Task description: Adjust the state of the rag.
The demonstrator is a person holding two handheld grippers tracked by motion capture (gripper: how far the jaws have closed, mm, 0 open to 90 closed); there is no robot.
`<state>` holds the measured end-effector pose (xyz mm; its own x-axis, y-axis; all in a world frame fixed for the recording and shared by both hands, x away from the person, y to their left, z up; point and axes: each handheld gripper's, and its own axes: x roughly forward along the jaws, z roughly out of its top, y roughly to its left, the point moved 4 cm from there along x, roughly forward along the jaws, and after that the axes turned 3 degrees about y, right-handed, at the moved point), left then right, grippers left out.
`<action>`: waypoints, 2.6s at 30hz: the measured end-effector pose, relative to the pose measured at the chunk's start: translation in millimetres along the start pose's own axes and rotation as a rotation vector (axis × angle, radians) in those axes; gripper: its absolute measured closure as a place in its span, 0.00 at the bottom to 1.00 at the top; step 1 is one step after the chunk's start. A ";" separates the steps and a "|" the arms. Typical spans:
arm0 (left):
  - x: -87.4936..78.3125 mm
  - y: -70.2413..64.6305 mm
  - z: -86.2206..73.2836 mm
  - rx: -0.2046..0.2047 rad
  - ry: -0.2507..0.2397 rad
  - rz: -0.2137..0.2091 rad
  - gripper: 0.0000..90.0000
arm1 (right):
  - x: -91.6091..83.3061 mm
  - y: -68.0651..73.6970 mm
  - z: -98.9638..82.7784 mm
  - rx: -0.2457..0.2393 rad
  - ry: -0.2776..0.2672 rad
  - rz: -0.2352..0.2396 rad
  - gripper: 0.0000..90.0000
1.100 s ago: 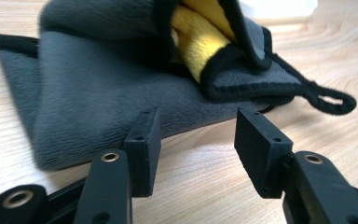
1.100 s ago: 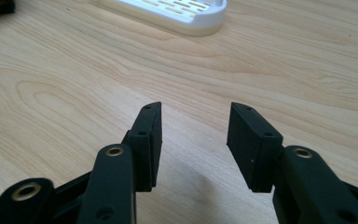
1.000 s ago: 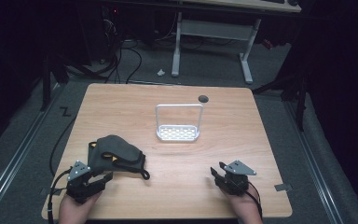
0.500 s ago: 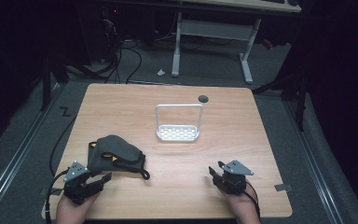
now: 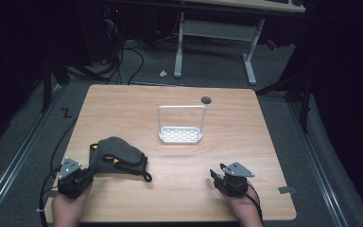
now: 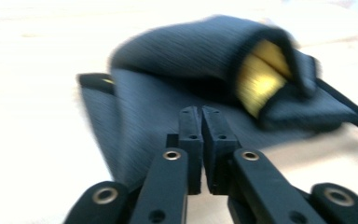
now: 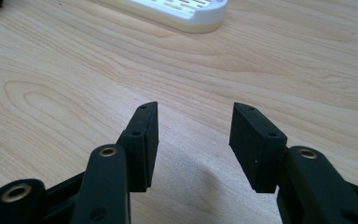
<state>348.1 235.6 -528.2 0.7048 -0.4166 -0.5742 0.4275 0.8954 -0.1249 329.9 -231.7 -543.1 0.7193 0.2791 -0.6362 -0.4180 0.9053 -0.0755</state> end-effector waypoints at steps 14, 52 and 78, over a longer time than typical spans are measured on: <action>40.4 -11.9 -5.9 0.105 0.139 0.042 1.00 | 0.7 0.6 -1.6 -0.007 0.010 0.003 0.58; 36.6 -117.3 -23.6 0.343 0.153 -0.170 1.00 | 65.7 82.1 63.7 -0.158 0.022 0.161 0.67; 47.9 -114.9 -15.2 0.299 0.133 -0.191 1.00 | -17.8 16.5 -16.5 -0.124 0.075 -0.019 0.95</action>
<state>324.1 115.2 -553.6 0.5252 -0.5294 -0.6663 0.7043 0.7099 -0.0088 301.0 -227.0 -545.7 0.6865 0.2335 -0.6886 -0.4734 0.8623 -0.1797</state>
